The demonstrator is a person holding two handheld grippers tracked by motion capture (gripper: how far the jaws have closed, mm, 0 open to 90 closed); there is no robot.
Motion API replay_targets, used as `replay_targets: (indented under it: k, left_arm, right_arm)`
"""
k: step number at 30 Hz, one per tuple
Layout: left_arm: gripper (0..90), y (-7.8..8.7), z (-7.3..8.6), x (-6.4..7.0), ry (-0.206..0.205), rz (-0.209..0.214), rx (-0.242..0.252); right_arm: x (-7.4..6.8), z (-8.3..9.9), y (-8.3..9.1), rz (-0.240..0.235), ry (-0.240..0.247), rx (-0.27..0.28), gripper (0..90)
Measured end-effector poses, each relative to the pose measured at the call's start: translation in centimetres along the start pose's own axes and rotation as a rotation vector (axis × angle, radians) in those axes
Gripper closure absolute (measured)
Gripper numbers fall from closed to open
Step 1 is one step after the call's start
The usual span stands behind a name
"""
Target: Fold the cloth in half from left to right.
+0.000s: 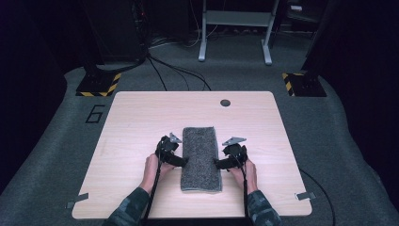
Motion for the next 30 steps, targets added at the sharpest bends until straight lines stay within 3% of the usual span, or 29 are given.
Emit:
replay_targets:
  k: [8, 13, 15, 18, 22, 26, 30]
  left_arm:
    - [12.1, 0.4, 0.9, 0.8, -0.021, -0.018, -0.005]
    - [11.9, 1.5, 1.7, 2.2, -0.031, 0.020, 0.002]
    - [11.2, 2.0, 1.4, 2.2, -0.030, 0.021, 0.026]
    - [11.2, 2.5, 0.1, 1.2, -0.025, 0.004, 0.051]
    - [11.4, 1.3, -1.6, -0.7, 0.009, -0.016, 0.065]
    - [11.3, -0.4, -1.8, -1.8, 0.025, -0.028, 0.031]
    - [11.6, -1.3, -1.0, -1.9, 0.027, -0.029, 0.004]
  right_arm:
    - [-0.3, 1.2, 0.3, 0.008, -0.004, -0.019, 10.4]
    - [-1.2, 2.3, 1.4, -0.014, 0.027, -0.020, 10.2]
    - [-1.3, 2.2, 1.8, -0.025, 0.038, -0.002, 10.0]
    - [-1.0, 0.9, 2.1, -0.028, 0.015, 0.027, 9.9]
    - [-0.4, -1.1, 1.2, -0.031, 0.008, 0.033, 10.0]
    - [0.2, -2.1, -0.5, -0.018, 0.000, 0.014, 10.2]
    - [0.6, -1.9, -2.1, -0.009, -0.003, -0.028, 10.2]
Point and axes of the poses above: each handheld gripper's, and its own axes: y roughly backward along the jaws, z roughly out of its underside, x roughly to its right, the point moved 9 cm from there along -y, roughly forward along the jaws, and after that the axes turned 7 degrees about -y, right-handed, at the moved point
